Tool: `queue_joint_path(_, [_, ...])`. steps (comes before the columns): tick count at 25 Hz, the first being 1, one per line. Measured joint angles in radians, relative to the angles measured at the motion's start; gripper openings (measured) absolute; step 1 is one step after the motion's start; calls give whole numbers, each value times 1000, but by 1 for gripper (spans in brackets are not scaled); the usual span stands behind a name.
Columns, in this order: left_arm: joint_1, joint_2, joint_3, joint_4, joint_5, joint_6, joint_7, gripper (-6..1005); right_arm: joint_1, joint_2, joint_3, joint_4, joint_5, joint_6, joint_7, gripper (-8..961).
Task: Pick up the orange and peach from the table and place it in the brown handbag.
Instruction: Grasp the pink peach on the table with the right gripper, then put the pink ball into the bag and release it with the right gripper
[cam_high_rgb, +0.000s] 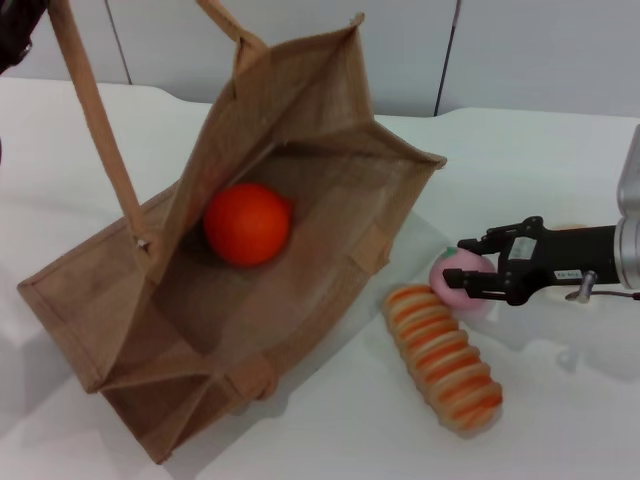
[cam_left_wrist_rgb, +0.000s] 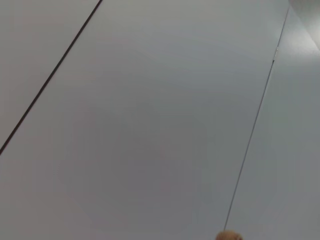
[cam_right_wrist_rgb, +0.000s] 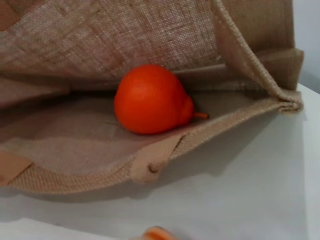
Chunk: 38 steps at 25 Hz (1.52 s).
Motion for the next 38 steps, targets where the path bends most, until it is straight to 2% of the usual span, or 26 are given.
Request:
queue_joint_path(10, [-2, 0, 4, 0, 1, 1, -2, 119, -1, 2, -5, -7, 6, -26, -6, 472])
queue_joint_path(15, [-5, 1, 6, -6, 3, 3, 2, 119, -4, 2, 0, -15, 17, -41, -11, 405])
queue_joint_path(24, [-12, 3, 13, -15, 6, 15, 2, 119, -42, 4, 1, -111, 203, -300, -100, 323])
queue_joint_path(30, [-41, 2, 14, -20, 39, 17, 2, 119, -12, 5, -13, -120, 235, -446, -152, 278])
queue_joint_path(33, [-63, 2, 14, -30, 58, 23, 2, 119, 42, 9, -53, -76, 238, -423, -167, 266])
queue_joint_path(38, [-107, 2, 14, -41, 92, 25, 2, 119, 151, 10, -125, 57, 238, -207, -178, 247])
